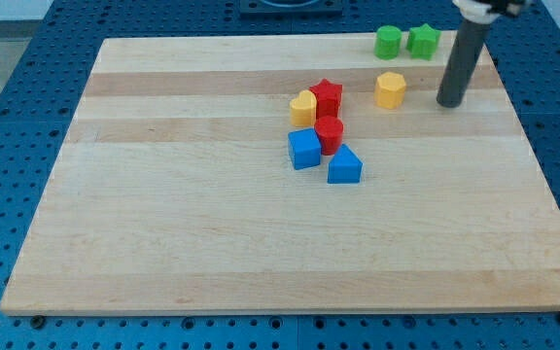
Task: Push the hexagon at the bottom right of the green star
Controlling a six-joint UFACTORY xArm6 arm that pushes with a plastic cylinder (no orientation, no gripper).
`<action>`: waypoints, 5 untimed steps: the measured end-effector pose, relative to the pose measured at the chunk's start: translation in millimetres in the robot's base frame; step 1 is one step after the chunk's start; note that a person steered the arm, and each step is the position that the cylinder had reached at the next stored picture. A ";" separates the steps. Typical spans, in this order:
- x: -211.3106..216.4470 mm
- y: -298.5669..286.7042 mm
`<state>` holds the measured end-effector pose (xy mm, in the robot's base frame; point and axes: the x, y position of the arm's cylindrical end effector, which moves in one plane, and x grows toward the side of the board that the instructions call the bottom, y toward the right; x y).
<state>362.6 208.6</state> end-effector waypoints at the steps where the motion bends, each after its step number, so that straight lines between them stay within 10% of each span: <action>1: 19.3 -36.8; 5: -32.3 6.8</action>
<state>330.3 215.4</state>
